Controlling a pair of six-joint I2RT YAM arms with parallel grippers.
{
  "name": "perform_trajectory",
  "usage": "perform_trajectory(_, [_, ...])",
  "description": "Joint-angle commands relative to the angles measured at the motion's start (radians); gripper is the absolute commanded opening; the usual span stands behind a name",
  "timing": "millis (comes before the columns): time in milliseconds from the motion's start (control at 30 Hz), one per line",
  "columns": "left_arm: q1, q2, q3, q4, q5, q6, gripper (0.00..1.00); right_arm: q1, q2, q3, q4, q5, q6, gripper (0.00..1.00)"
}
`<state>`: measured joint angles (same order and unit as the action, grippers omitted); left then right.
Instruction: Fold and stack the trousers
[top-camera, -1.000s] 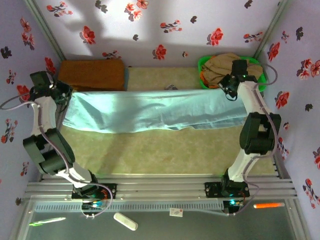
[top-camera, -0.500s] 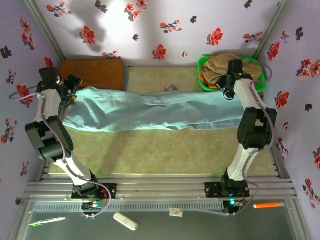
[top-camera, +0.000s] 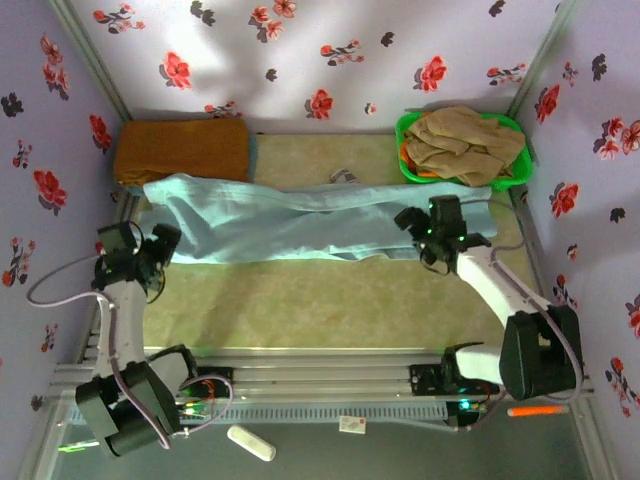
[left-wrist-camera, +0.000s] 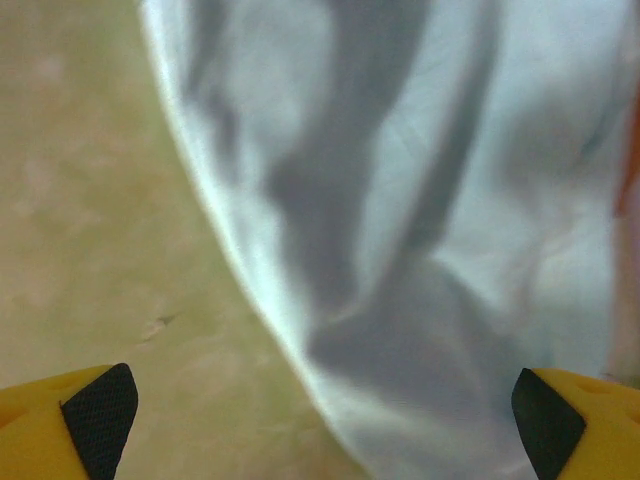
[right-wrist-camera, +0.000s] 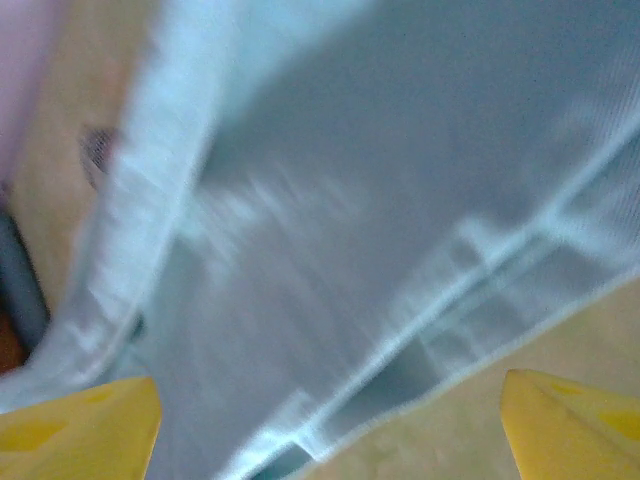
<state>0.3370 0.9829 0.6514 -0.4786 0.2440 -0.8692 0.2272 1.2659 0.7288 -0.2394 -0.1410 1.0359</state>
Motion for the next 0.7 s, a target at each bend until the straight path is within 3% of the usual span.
perform_trajectory(0, [0.007, 0.027, -0.057, 0.077, -0.013, -0.022, 1.00, 0.051, 0.019, -0.052, 0.195, -0.074, 0.198, 0.91])
perform_trajectory(200, [0.008, 0.077, -0.212, 0.265, -0.023, -0.109, 0.94, 0.093, 0.129, -0.186, 0.450, -0.094, 0.454, 0.90])
perform_trajectory(300, [0.011, 0.101, -0.248, 0.334, -0.062, -0.124, 0.86, 0.107, 0.191, -0.157, 0.464, -0.101, 0.478, 0.89])
perform_trajectory(433, [0.028, 0.124, -0.246, 0.376, -0.069, -0.119, 0.67, 0.111, 0.262, -0.145, 0.544, -0.108, 0.509, 0.81])
perform_trajectory(600, [0.066, 0.109, -0.224, 0.381, -0.068, -0.089, 0.40, 0.112, 0.355, -0.131, 0.642, -0.129, 0.540, 0.60])
perform_trajectory(667, [0.079, 0.114, -0.211, 0.383, -0.060, -0.072, 0.29, 0.112, 0.377, -0.124, 0.649, -0.126, 0.532, 0.44])
